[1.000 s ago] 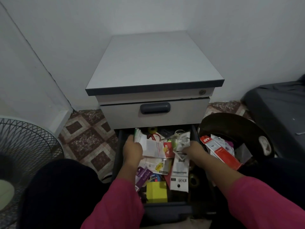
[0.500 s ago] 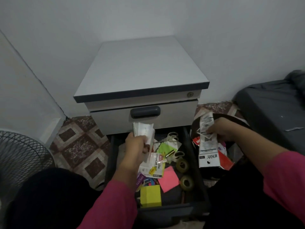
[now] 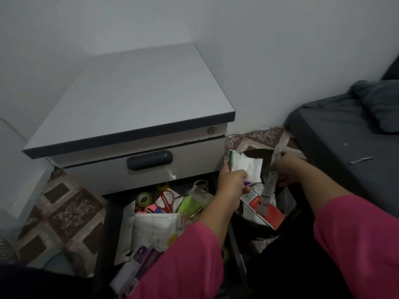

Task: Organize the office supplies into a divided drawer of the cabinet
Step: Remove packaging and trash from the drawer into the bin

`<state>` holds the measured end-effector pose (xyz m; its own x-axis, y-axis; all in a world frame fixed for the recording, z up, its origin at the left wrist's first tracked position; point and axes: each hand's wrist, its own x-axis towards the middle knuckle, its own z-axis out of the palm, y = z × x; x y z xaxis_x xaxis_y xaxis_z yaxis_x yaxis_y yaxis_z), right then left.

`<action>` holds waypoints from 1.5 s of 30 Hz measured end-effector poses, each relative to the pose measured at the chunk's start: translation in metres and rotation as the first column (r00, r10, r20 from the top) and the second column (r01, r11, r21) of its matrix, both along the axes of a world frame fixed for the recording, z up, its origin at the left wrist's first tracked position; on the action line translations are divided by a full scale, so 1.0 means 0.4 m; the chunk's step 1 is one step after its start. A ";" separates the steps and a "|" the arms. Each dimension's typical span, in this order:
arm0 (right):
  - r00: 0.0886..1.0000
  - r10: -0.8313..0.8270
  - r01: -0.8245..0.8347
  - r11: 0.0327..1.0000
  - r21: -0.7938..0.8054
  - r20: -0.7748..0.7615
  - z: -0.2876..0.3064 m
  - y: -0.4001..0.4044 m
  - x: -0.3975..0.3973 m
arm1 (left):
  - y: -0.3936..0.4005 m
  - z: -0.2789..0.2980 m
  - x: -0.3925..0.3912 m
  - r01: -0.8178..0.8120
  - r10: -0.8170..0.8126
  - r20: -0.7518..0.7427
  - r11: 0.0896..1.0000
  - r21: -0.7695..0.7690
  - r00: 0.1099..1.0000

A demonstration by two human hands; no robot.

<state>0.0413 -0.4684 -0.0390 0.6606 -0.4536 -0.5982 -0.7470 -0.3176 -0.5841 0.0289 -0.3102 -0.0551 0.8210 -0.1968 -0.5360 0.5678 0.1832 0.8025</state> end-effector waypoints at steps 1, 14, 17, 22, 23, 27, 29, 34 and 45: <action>0.998 0.033 -0.033 0.999 -0.009 -0.047 -0.003 -0.009 -0.002 | -0.019 -0.014 0.004 -0.004 0.004 -0.022 1.000 0.022 1.000; 0.976 0.194 -0.199 0.979 -0.045 -0.104 -0.039 -0.017 0.022 | 0.025 -0.073 -0.012 0.199 -0.198 -0.020 0.972 0.126 0.980; 0.970 0.227 -0.233 0.971 -0.056 -0.091 -0.037 0.004 0.022 | 0.075 -0.071 -0.021 0.257 -0.268 0.046 0.952 0.166 0.962; 0.938 0.342 -0.343 0.939 -0.003 -0.059 -0.025 0.059 0.008 | 0.226 -0.079 -0.030 0.193 -0.223 0.111 0.953 0.235 0.968; 0.928 0.370 -0.370 0.929 0.014 -0.045 -0.020 0.076 0.004 | 0.269 -0.082 -0.035 0.157 -0.199 0.138 0.951 0.265 0.970; 0.878 0.478 -0.476 0.878 0.047 -0.027 -0.005 0.166 -0.010 | 0.443 -0.108 -0.028 -0.105 0.018 0.222 0.917 0.386 0.975; 0.868 0.496 -0.495 0.867 0.061 -0.009 -0.011 0.221 -0.014 | 0.516 -0.127 -0.020 -0.223 0.111 0.251 0.849 0.479 0.962; 0.812 0.584 -0.583 0.810 -0.069 -0.007 -0.063 0.375 -0.034 | 0.637 -0.199 -0.026 -0.282 0.054 0.304 0.556 0.782 0.951; 0.715 0.698 -0.655 0.657 -0.374 -0.025 -0.293 0.539 -0.092 | 0.653 -0.250 -0.087 -0.006 -0.324 0.052 0.143 0.990 0.945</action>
<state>0.0043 -0.2529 -0.1562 0.9158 -0.0067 -0.4015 -0.1835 -0.8963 -0.4037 -0.0059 -0.0490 -0.1552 0.9525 0.2075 -0.2231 0.2723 -0.9082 0.3178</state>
